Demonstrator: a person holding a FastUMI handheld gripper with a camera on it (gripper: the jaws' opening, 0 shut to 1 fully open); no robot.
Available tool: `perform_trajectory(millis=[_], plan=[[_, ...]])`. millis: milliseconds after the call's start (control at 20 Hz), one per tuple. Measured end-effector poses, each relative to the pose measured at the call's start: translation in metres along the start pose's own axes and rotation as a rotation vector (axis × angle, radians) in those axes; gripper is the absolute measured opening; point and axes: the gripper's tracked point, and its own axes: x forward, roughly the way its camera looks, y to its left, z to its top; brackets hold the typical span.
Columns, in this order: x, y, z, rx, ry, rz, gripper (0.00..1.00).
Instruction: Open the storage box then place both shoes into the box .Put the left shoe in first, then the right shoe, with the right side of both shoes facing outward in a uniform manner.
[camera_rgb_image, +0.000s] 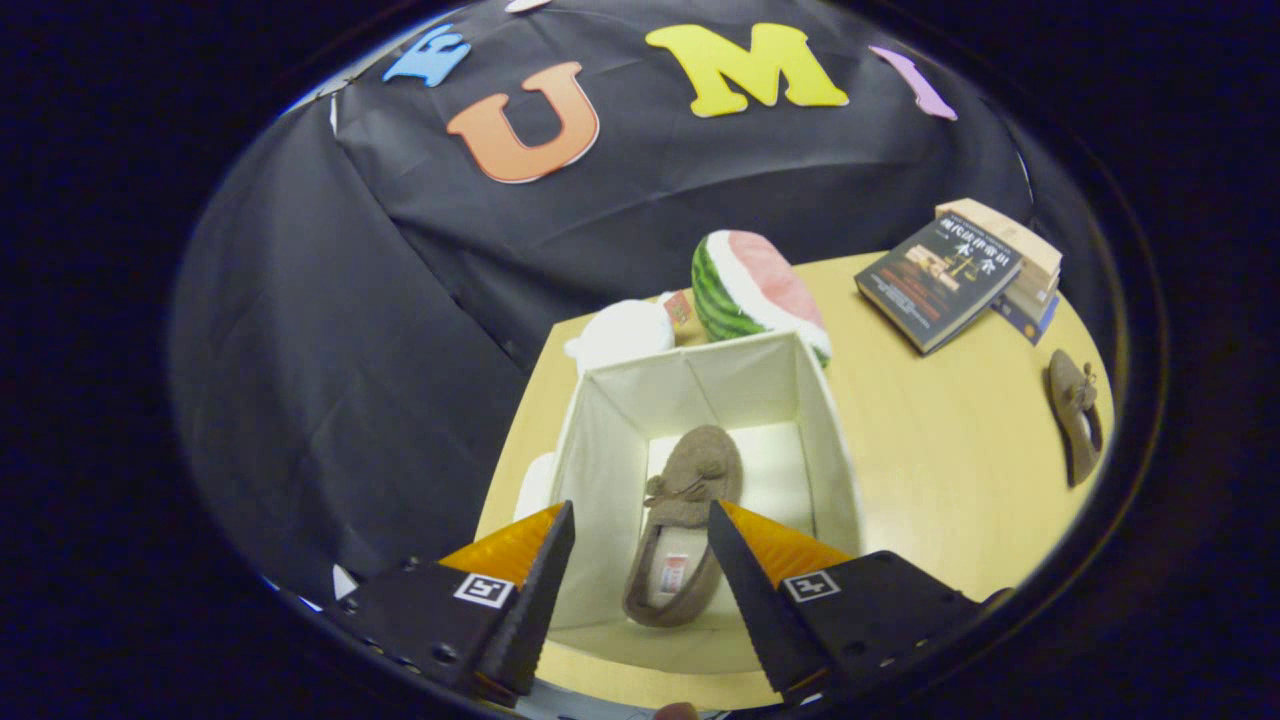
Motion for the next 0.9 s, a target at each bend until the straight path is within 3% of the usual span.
perform_trajectory(millis=[100,400,700,900], plan=[[-0.023,-0.019,0.012,-0.028,-0.055,-0.013,0.89],[-0.099,-0.097,0.052,-0.092,-0.216,-0.054,0.9],[-0.178,-0.232,0.085,-0.156,-0.349,-0.167,0.92],[-0.215,-0.333,0.088,-0.178,-0.37,-0.252,0.92]])
